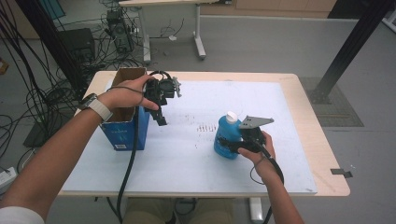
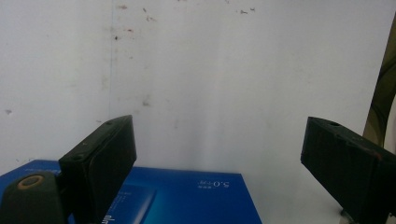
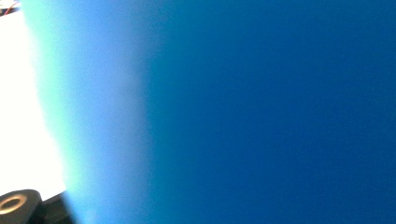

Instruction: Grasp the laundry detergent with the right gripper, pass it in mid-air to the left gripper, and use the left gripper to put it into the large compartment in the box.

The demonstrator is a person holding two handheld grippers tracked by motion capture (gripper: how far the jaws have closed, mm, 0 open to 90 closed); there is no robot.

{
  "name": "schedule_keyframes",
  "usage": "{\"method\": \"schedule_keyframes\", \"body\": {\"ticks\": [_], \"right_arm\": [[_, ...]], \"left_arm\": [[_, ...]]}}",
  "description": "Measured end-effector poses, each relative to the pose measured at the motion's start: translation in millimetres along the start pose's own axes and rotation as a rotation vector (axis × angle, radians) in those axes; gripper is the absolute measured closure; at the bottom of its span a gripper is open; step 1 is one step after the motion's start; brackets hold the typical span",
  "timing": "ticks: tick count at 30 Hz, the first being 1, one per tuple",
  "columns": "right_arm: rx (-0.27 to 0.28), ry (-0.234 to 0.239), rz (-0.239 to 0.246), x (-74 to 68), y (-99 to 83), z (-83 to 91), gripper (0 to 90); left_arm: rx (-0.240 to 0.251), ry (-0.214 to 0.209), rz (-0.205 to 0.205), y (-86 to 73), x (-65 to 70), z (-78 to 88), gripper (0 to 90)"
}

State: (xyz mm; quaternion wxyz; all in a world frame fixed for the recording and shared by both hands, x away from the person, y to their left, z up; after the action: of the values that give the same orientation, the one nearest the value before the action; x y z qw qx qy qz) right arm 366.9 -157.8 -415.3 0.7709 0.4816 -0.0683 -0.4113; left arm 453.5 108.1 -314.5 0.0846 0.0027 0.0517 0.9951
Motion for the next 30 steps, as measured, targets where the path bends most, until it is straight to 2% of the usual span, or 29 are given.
{"method": "schedule_keyframes", "body": {"ticks": [30], "right_arm": [[-0.003, 0.002, 0.001, 0.2, 0.3, -0.1, 42.9]], "left_arm": [[0.005, 0.007, 0.002, 2.4, 0.8, -0.4, 10.6]]}}
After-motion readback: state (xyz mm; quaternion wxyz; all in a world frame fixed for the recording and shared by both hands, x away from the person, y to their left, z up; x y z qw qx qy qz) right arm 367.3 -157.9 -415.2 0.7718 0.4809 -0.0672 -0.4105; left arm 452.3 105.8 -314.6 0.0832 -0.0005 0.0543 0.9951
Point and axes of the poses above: each handheld gripper's, and its own axes: z roughly backward along the jaws, y roughly out of its top, x roughly to its right, the point moved 4 cm from there along -z, roughly forward along the jaws, and after that the axes turned 15 degrees about -z, right-handed, at the moved point
